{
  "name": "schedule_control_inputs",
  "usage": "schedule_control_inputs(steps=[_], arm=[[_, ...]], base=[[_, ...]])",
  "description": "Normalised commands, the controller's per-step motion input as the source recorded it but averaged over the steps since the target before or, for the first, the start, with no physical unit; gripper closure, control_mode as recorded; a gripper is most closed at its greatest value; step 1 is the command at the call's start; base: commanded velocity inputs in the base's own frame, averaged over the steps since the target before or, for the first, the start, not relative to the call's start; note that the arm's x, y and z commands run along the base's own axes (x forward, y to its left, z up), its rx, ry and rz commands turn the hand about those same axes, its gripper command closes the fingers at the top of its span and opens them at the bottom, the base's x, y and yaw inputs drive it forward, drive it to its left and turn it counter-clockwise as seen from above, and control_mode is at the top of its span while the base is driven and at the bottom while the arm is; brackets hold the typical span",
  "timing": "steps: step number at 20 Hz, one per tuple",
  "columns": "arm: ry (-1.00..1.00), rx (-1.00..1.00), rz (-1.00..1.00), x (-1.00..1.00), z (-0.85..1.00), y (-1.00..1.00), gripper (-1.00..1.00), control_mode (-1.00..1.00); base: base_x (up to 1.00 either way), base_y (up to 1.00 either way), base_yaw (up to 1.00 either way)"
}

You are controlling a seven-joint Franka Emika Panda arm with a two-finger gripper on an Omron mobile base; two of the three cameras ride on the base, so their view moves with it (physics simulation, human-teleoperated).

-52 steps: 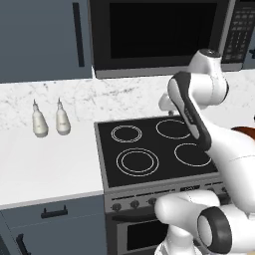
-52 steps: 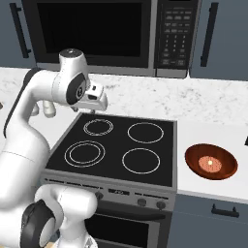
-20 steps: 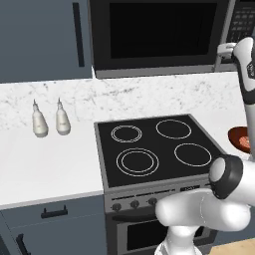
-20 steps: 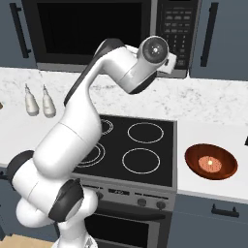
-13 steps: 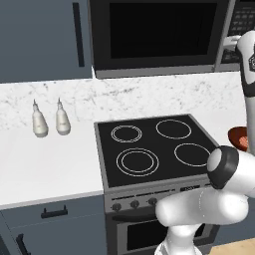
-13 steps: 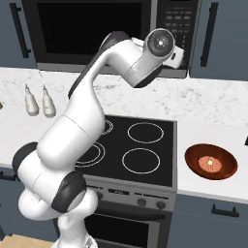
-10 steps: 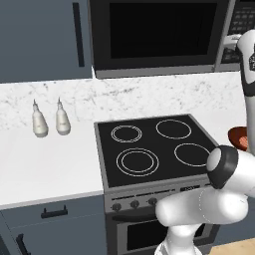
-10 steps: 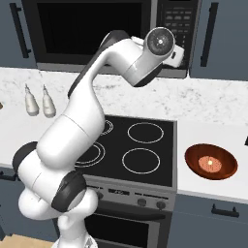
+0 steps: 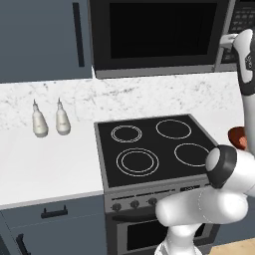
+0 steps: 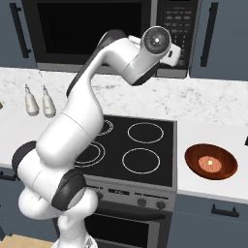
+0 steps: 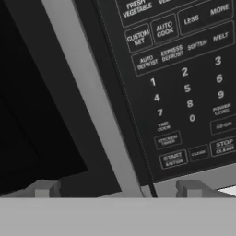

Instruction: Open the microwave, place the bowl with waffle inside the microwave, then close the microwave door and turn it on.

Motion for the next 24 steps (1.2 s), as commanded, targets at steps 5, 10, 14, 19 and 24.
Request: schedule_control_inputs(steps=[5, 10, 14, 19, 24], arm=[[0.0, 0.04, 0.0, 0.4, 0.0, 0.0, -1.0, -1.0], [0.0, 0.06, 0.0, 0.45, 0.0, 0.0, -1.0, -1.0], [0.0, 0.05, 0.0, 0.41, -0.04, 0.0, -1.0, -1.0], [0.0, 0.02, 0.0, 0.31, -0.12, 0.0, 1.0, -1.0], [0.0, 0.0, 0.0, 0.18, -0.03, 0.0, 1.0, -1.0]], base=[[0.0, 0.0, 0.0], [0.0, 0.0, 0.0], [0.0, 0.0, 0.0], [0.0, 0.0, 0.0], [0.0, 0.0, 0.0]])
